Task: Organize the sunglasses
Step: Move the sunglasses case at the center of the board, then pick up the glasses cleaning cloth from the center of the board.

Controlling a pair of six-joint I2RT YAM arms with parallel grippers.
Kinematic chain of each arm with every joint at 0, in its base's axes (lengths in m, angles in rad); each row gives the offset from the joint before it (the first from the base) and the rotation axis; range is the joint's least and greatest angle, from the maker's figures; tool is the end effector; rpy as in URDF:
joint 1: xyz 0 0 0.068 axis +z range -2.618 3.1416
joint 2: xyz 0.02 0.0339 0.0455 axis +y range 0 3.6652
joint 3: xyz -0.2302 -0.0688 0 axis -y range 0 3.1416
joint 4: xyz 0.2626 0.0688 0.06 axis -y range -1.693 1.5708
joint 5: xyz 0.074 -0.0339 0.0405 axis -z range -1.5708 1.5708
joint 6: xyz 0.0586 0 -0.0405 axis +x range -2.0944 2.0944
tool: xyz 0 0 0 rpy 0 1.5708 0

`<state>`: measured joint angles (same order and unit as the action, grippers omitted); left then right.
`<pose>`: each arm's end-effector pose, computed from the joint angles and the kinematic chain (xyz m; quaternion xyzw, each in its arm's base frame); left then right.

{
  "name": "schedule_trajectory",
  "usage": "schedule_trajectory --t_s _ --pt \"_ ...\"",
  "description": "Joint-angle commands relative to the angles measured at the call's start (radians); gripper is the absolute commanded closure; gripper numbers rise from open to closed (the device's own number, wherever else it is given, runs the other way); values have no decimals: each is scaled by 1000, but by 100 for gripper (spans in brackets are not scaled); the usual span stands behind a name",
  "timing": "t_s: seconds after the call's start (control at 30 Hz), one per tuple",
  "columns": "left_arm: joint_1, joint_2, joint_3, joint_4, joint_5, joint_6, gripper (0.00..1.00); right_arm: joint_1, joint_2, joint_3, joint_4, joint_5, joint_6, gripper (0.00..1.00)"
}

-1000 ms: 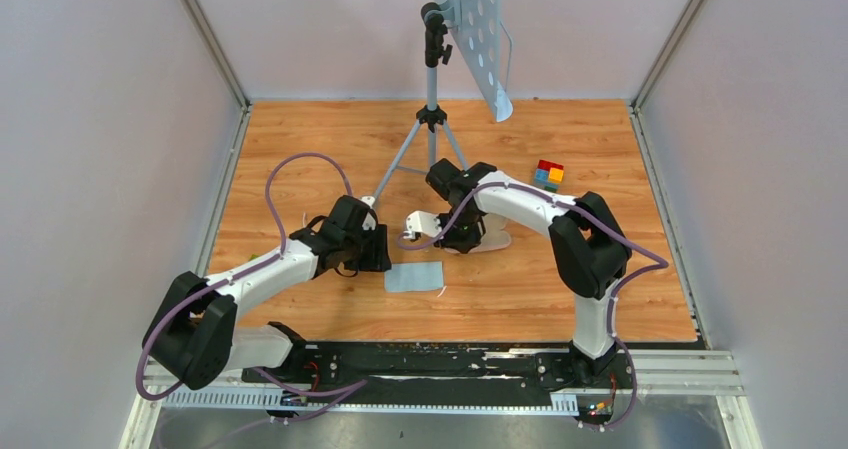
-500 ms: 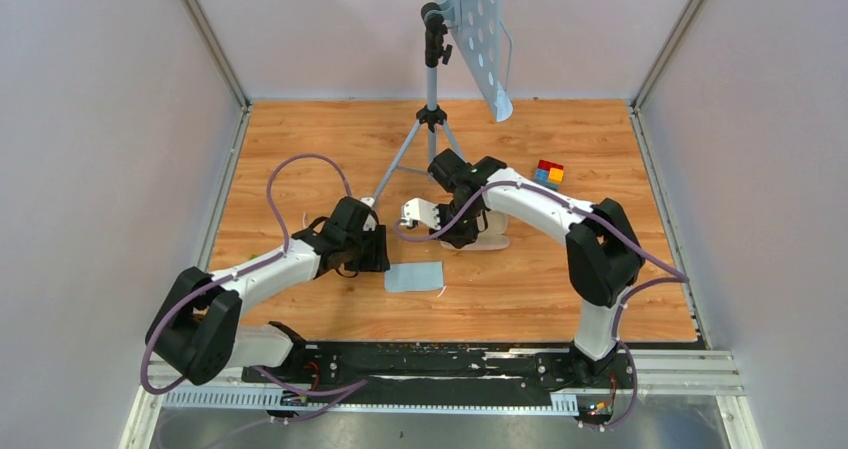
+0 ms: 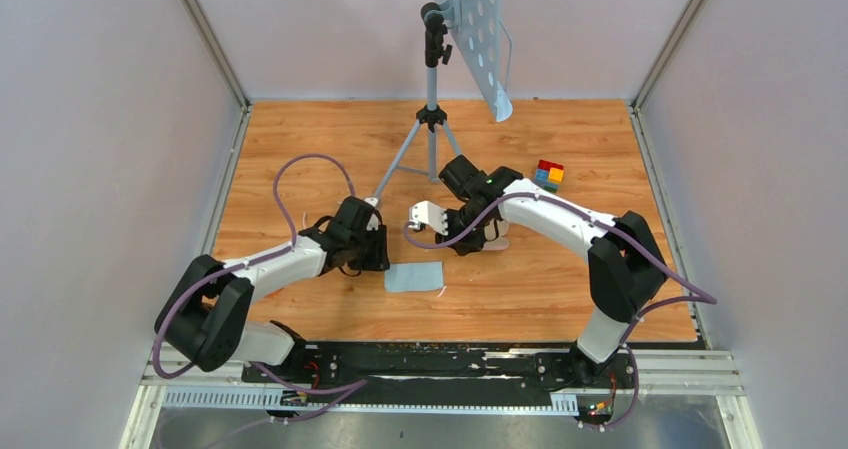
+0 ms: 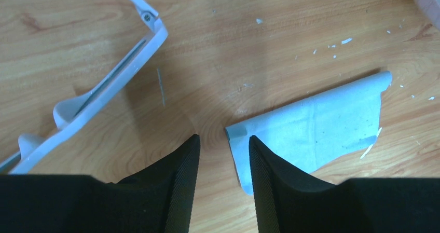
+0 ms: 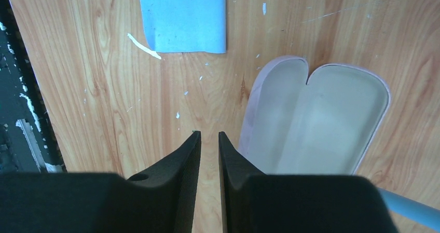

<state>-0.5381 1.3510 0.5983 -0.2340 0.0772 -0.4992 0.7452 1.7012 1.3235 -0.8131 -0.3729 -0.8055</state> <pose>0.2343 -0.1451 0.0920 0.0297 0.9565 -0.1747 0.2315 0.2529 0.2624 0.1813 -0.7005 0.6647 0.1764 0.1910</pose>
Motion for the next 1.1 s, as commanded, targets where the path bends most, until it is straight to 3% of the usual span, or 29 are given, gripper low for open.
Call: schedule_trajectory --t_s 0.0,0.4,0.9,1.07 --pt "6 46 11 44 11 15 59 13 -32 -32 13 -36 30 77" --pt "6 52 10 35 28 22 71 14 -13 -41 48 -78 56 78" --pt "7 64 -22 85 56 -1 100 65 78 -29 110 -104 63 77" --pt "6 35 -44 111 60 -15 100 81 97 -33 131 -109 49 75"
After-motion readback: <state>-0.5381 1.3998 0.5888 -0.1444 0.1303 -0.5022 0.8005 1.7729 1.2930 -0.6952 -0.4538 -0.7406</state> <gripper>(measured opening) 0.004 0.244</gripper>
